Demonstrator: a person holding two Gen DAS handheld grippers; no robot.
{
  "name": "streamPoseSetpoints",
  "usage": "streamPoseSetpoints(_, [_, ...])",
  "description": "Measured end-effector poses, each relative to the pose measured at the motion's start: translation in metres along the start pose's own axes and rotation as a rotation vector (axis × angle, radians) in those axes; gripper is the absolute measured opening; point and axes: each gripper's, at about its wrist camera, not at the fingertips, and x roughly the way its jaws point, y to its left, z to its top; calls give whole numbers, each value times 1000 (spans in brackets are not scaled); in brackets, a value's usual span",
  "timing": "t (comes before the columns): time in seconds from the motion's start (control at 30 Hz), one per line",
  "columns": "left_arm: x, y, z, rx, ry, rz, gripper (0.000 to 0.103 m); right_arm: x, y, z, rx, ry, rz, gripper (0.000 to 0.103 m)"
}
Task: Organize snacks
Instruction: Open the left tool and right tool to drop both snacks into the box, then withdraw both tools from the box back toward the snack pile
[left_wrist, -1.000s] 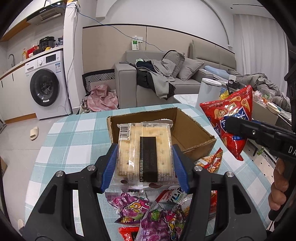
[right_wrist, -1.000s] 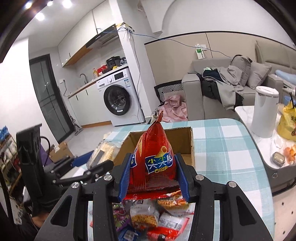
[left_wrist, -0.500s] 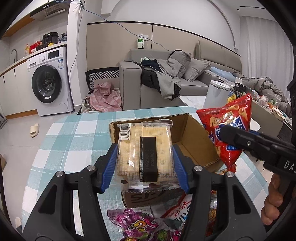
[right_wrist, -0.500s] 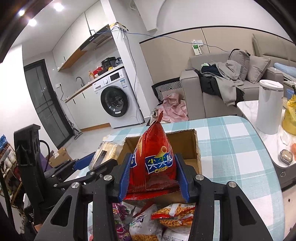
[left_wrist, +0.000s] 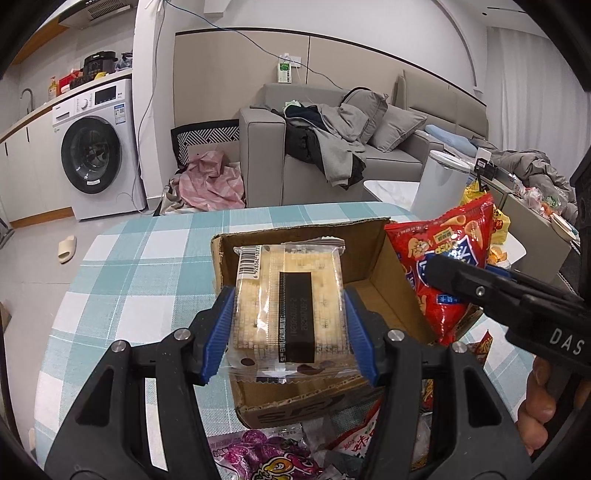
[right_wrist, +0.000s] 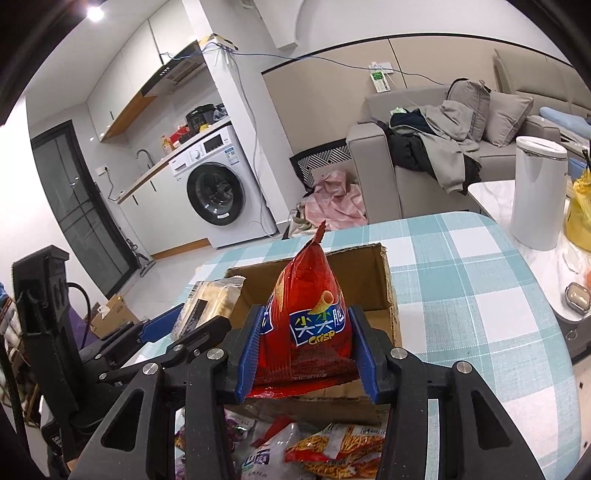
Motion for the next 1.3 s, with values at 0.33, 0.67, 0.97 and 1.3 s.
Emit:
streamPoseSetpoints(0.33, [22, -9, 0, 33, 44, 8, 55, 22, -7, 1, 24, 45, -36, 46])
streamPoseSetpoints(0.67, [0, -4, -4, 25, 21, -9, 84, -4, -9, -4, -37, 8, -38, 83])
streamPoseSetpoints(0.97, [-44, 3, -25, 30, -20, 20, 102, -35, -5, -19, -78, -20, -20, 103])
streamPoseSetpoints(1.3, [-95, 13, -54, 29, -39, 40, 102, -58, 7, -41, -132, 23, -5, 103])
